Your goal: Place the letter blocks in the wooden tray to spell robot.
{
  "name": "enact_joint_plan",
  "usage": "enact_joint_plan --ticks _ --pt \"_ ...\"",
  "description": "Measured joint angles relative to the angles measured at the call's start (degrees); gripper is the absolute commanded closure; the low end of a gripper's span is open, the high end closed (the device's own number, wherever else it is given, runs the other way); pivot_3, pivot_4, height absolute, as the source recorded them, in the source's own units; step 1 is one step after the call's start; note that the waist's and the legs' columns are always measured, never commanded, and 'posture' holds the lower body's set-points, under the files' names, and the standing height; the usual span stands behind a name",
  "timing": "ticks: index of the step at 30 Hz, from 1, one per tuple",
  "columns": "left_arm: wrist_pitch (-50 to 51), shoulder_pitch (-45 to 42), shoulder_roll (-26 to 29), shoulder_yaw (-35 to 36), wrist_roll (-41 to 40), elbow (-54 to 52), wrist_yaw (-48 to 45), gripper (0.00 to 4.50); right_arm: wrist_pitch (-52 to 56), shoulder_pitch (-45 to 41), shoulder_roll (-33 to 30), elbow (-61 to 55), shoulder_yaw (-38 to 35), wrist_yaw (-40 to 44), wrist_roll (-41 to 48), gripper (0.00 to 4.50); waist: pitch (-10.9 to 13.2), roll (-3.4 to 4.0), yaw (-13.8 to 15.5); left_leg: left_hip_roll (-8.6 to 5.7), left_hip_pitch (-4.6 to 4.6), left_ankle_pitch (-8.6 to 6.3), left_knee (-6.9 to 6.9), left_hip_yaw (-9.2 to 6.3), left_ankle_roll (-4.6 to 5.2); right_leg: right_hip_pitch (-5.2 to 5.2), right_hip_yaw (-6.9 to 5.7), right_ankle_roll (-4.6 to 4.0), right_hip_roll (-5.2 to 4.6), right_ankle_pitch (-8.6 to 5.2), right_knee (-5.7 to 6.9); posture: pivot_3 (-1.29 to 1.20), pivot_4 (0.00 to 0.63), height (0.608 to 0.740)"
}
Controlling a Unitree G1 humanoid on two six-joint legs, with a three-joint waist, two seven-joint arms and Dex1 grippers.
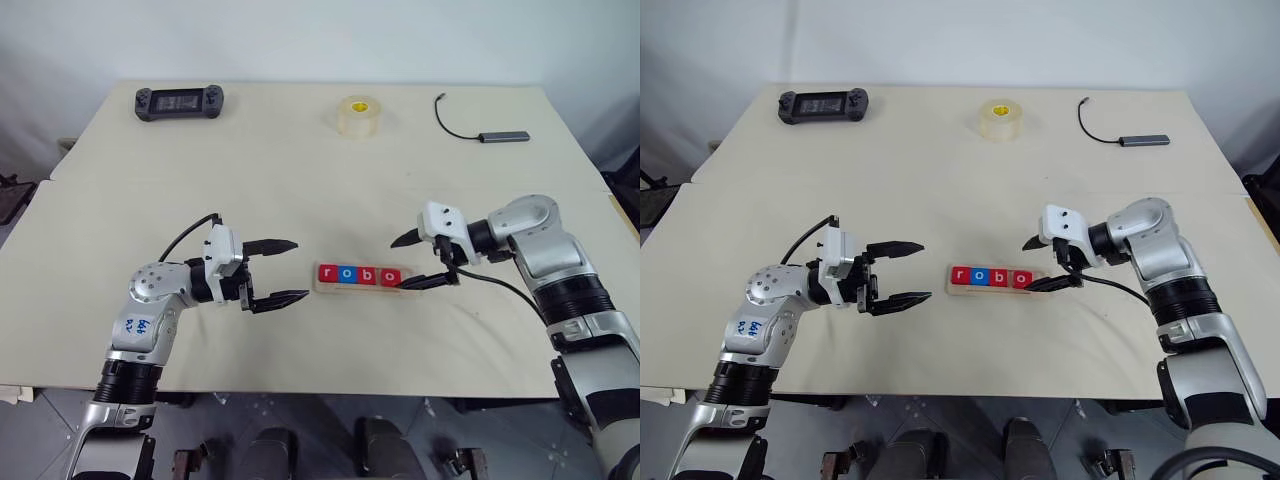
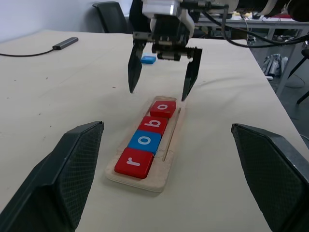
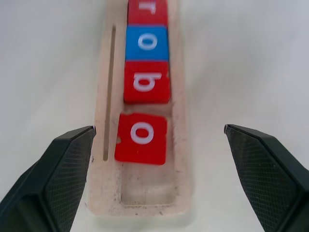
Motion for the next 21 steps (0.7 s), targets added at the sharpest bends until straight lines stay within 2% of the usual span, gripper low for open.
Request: enact_joint_plan --ticks 7,10,11,21 --pt "-0.01 -0.03 -0.08 -0.01 0.00 0.01 -0.02 0.00 1.59 4.56 -1.65 -1.84 -0.29 -0.97 0.25 3.32 0.00 0.00 -0.31 0.05 0.01 0.00 -0.01 0.07 0.00 -0.03 0.07 0.00 0.01 0.00 0.00 0.00 0.150 0.740" --pt "-0.01 -0.04 -0.10 -0.01 0.00 0.02 -0.04 0.00 2.83 5.31 -1.43 -2.54 -0.18 -1.30 0.27 4.28 0.00 0.00 -0.30 0.06 0.01 0.00 -0.01 0.07 -0.01 -0.04 0.07 0.00 0.01 0.00 0.00 0.00 0.150 0.740" --pt "-0.01 -0.05 -0.10 -0.01 0.00 0.02 -0.05 0.00 3.41 5.32 -1.03 -3.23 -0.14 -1.68 0.27 4.47 0.00 0.00 -0.30 0.05 0.01 0.00 -0.01 0.07 -0.01 -0.04 0.08 0.00 0.01 0.00 0.00 0.00 0.150 0.740" --pt "-0.03 -0.08 -0.08 -0.01 0.00 0.04 -0.04 0.00 4.58 4.43 1.87 -3.51 0.48 -5.54 -0.73 4.47 0.00 0.00 -0.17 0.01 0.01 0.00 0.00 0.05 -0.01 -0.03 0.05 0.00 0.01 0.00 0.00 0.00 0.150 0.740"
